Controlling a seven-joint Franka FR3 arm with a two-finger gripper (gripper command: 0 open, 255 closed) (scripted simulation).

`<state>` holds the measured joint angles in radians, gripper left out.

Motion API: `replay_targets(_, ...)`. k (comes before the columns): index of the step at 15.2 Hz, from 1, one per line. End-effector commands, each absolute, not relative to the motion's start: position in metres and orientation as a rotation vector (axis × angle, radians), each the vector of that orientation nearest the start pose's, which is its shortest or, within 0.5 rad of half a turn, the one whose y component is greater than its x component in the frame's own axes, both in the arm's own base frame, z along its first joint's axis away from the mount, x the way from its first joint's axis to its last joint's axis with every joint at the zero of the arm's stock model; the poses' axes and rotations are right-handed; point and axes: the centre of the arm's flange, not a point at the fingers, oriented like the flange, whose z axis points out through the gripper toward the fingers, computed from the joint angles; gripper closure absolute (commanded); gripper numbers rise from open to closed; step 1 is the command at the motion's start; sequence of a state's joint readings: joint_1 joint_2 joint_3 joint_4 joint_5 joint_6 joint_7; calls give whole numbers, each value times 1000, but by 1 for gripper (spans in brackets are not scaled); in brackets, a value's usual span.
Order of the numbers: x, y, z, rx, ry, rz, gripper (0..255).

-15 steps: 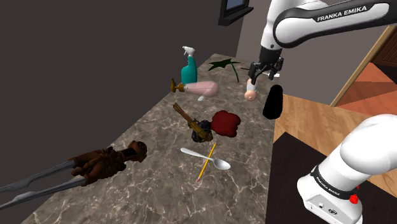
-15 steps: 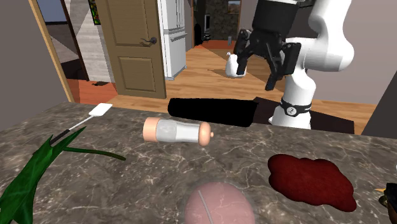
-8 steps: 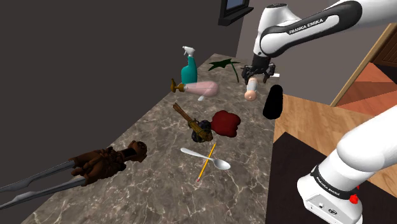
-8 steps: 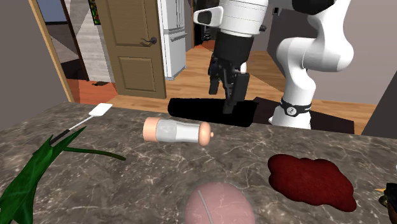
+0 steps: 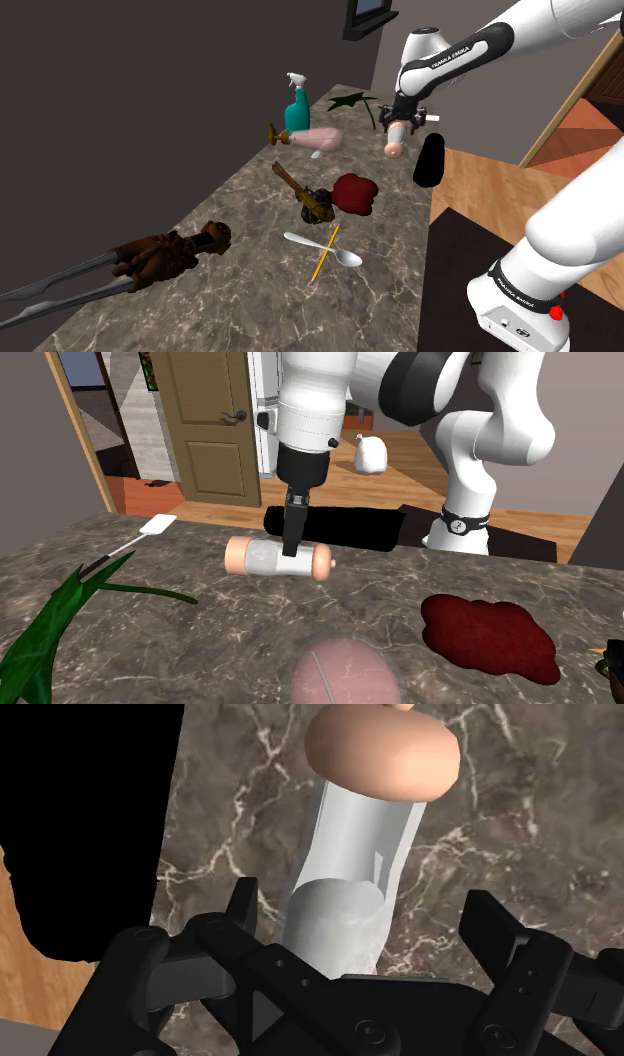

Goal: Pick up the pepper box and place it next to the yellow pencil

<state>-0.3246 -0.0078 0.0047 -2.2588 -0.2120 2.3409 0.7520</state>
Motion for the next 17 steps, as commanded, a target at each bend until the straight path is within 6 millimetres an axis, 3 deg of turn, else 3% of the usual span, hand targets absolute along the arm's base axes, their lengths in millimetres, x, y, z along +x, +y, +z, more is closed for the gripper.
replay_targets(1,506,-182,364,-2886,1538,-209,0)
replay_targets(8,508,-189,324,-2886,1538,-209,0)
replay_targets(16,508,-189,324,-2886,1538,-209,0)
replay_targets(17,508,-189,324,-2886,1538,-209,255)
